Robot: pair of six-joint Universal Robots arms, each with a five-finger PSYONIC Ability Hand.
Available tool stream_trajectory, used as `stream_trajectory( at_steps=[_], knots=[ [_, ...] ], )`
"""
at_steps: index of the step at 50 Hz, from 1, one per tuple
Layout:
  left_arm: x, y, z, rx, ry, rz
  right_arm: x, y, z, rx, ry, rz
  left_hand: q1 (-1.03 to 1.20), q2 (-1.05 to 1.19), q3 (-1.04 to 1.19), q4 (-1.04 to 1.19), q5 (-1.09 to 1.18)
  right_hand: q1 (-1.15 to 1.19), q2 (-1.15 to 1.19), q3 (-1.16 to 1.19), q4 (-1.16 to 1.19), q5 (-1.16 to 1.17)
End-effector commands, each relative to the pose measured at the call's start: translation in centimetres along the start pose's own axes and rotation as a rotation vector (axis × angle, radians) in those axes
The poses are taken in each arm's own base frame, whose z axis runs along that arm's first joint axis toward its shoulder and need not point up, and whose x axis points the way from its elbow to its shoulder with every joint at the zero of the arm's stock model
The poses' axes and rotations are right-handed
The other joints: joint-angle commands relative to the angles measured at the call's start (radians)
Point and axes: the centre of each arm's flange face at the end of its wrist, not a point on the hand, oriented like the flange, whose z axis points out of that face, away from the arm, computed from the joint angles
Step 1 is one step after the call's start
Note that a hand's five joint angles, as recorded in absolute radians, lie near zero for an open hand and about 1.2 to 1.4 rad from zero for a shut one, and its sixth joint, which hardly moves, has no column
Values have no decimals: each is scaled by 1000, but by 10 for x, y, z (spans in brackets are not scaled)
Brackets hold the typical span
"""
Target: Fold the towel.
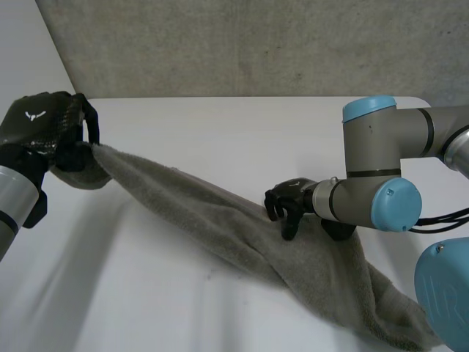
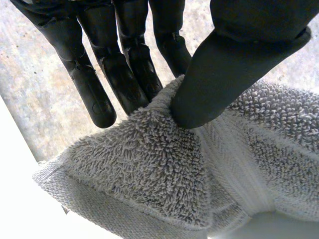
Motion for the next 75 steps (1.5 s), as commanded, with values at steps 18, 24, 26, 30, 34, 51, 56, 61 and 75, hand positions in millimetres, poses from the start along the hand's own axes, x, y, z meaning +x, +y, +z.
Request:
stream_trajectory(
  at_steps=[18, 24, 26, 30, 34, 51, 56, 61, 75],
  knots=[
    [-1, -99, 84, 412, 15, -52, 49, -167, -111, 712, 304, -167, 213, 178, 180, 178, 206, 559, 558, 559, 569, 563],
    [-13, -135, 108, 618, -72, -105, 72, -210, -172, 1009, 439, -176, 213, 178, 180, 178, 206, 559, 558, 559, 569, 563],
    [-16, -131, 113, 628, -97, -116, 71, -209, -174, 1011, 432, -179, 213, 178, 180, 178, 206, 559, 558, 559, 569, 563],
    [-16, -110, 120, 584, -120, -131, 62, -178, -149, 860, 363, -180, 213, 178, 180, 178, 206, 559, 558, 559, 569, 563],
    [-10, -42, 120, 388, -111, -128, 47, -139, -120, 695, 280, -242, 213, 178, 180, 178, 206, 559, 558, 559, 569, 563],
    [22, 127, 23, -198, 31, -21, -14, 66, -62, 70, 80, -310, 213, 178, 180, 178, 206, 559, 558, 559, 569, 563],
    [23, 120, 17, -181, 32, 7, -12, 58, -72, 147, 137, -315, 213, 178, 180, 178, 206, 275, 274, 275, 285, 280],
    [21, 114, 13, -162, 23, 8, -14, 53, -85, 209, 161, -246, 213, 178, 180, 178, 206, -347, -348, -347, -338, -343],
    [18, 115, 10, -167, 13, 2, 26, 74, -103, 213, 282, 45, 213, 178, 180, 178, 206, -347, -348, -347, -338, -343]
  ],
)
